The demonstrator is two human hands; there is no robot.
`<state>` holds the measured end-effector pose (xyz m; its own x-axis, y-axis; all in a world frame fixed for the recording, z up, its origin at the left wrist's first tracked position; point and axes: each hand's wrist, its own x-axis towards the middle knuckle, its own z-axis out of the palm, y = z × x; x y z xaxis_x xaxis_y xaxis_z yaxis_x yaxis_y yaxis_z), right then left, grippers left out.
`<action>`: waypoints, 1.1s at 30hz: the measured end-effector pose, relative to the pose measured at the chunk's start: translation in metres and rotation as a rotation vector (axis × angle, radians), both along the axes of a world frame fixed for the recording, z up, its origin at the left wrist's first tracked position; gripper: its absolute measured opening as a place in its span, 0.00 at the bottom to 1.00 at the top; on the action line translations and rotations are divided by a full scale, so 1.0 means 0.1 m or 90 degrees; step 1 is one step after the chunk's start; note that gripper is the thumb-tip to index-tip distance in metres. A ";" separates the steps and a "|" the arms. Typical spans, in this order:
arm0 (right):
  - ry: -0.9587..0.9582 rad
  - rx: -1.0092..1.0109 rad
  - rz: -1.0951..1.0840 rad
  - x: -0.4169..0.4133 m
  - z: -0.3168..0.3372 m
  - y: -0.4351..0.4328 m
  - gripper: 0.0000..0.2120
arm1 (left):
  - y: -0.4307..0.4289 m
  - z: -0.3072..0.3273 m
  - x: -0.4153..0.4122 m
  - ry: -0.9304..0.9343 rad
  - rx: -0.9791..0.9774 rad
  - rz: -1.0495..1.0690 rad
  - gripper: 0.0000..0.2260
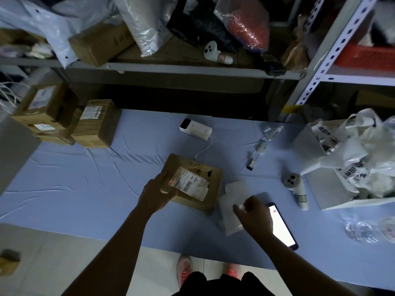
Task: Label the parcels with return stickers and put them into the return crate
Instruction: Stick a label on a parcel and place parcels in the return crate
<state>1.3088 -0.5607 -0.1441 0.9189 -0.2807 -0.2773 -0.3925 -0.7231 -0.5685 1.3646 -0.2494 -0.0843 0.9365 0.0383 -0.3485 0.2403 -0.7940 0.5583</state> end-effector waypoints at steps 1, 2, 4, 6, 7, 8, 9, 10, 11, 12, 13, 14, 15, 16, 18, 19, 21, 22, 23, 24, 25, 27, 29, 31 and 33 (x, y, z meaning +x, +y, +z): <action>-0.042 0.012 -0.039 0.06 0.02 0.00 0.19 | 0.01 -0.01 -0.01 0.002 0.003 0.003 0.35; -0.054 0.029 -0.056 0.14 0.04 0.00 0.22 | 0.01 -0.03 -0.01 0.005 0.002 0.011 0.35; -0.013 0.081 -0.037 0.31 0.09 0.02 0.31 | 0.02 -0.05 -0.02 0.012 0.003 0.024 0.36; 0.038 0.181 -0.023 0.46 0.12 0.05 0.33 | 0.02 -0.05 -0.02 0.017 0.007 0.022 0.35; 0.047 0.231 -0.024 0.52 0.14 0.07 0.32 | 0.03 -0.05 -0.02 0.019 0.012 0.020 0.35; 0.043 0.262 -0.032 0.56 0.17 0.09 0.30 | 0.03 -0.06 -0.02 0.018 0.016 0.021 0.35; 0.027 0.282 -0.045 0.59 0.19 0.10 0.26 | 0.03 -0.05 -0.03 0.020 0.025 0.028 0.35; 0.012 0.292 -0.052 0.61 0.23 0.12 0.22 | 0.02 -0.06 -0.03 0.015 0.033 0.038 0.34; -0.002 0.308 -0.054 0.61 0.27 0.13 0.17 | 0.00 -0.05 -0.03 0.003 0.044 0.046 0.33; -0.009 0.324 -0.045 0.61 0.32 0.13 0.15 | -0.02 -0.05 -0.03 -0.022 0.053 0.048 0.30; -0.017 0.343 -0.035 0.60 0.37 0.13 0.15 | -0.06 -0.04 -0.01 -0.052 0.064 0.045 0.26; -0.026 0.351 -0.019 0.59 0.41 0.12 0.17 | -0.11 -0.04 0.01 -0.084 0.067 0.049 0.21; -0.042 0.365 -0.005 0.57 0.44 0.10 0.19 | -0.18 -0.02 0.02 -0.110 0.055 0.064 0.18; -0.047 0.369 0.007 0.55 0.46 0.08 0.21 | -0.27 -0.01 0.03 -0.137 0.027 0.080 0.16; -0.055 0.374 0.030 0.49 0.46 0.04 0.24 | -0.48 0.00 0.05 -0.181 -0.053 0.079 0.15; -0.058 0.386 0.042 0.45 0.46 0.00 0.26 | -0.62 0.03 0.05 -0.182 -0.096 0.062 0.15; -0.061 0.428 0.059 0.38 0.43 -0.04 0.32 | -0.87 0.05 0.07 -0.187 -0.159 -0.014 0.12; -0.060 0.441 0.063 0.34 0.44 -0.06 0.34 | -0.99 0.05 0.09 -0.205 -0.179 -0.060 0.12; -0.060 0.455 0.065 0.30 0.46 -0.07 0.36 | -1.11 0.05 0.09 -0.209 -0.194 -0.101 0.12; -0.062 0.456 0.074 0.27 0.47 -0.08 0.38 | -1.21 0.05 0.09 -0.206 -0.202 -0.138 0.14; -0.068 0.460 0.084 0.24 0.48 -0.08 0.39 | -1.29 0.03 0.10 -0.203 -0.200 -0.167 0.15; -0.079 0.450 0.112 0.19 0.48 -0.09 0.40 | -1.40 -0.03 0.08 -0.197 -0.194 -0.182 0.16; -0.072 0.445 0.122 0.14 0.52 -0.09 0.41 | -1.44 -0.09 0.07 -0.204 -0.197 -0.159 0.14; -0.062 0.448 0.129 0.11 0.53 -0.08 0.41 | -1.46 -0.09 0.06 -0.226 -0.190 -0.139 0.14; -0.060 0.454 0.128 0.08 0.55 -0.07 0.41 | -1.46 -0.06 0.05 -0.252 -0.171 -0.149 0.17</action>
